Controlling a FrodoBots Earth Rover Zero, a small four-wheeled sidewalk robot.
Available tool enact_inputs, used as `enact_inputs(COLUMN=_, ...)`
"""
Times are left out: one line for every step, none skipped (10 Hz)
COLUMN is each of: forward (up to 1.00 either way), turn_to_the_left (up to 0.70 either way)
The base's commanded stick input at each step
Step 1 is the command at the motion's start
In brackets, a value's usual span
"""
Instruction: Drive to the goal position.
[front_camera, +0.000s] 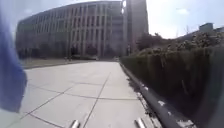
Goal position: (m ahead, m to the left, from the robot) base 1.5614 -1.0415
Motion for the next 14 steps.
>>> enact_inputs(forward=0.0, turn_to_the_left=0.0)
enact_inputs(forward=0.0, turn_to_the_left=0.0)
enact_inputs(forward=0.06, turn_to_the_left=-0.03)
enact_inputs(forward=0.3, turn_to_the_left=-0.15)
enact_inputs(forward=0.53, turn_to_the_left=-0.27)
enact_inputs(forward=0.7, turn_to_the_left=-0.35)
enact_inputs(forward=0.7, turn_to_the_left=-0.35)
enact_inputs(forward=0.7, turn_to_the_left=-0.35)
enact_inputs(forward=0.7, turn_to_the_left=-0.16)
enact_inputs(forward=0.7, turn_to_the_left=0.0)
enact_inputs(forward=0.7, turn_to_the_left=0.0)
enact_inputs(forward=0.7, turn_to_the_left=0.0)
enact_inputs(forward=0.7, turn_to_the_left=0.0)
enact_inputs(forward=0.7, turn_to_the_left=0.0)
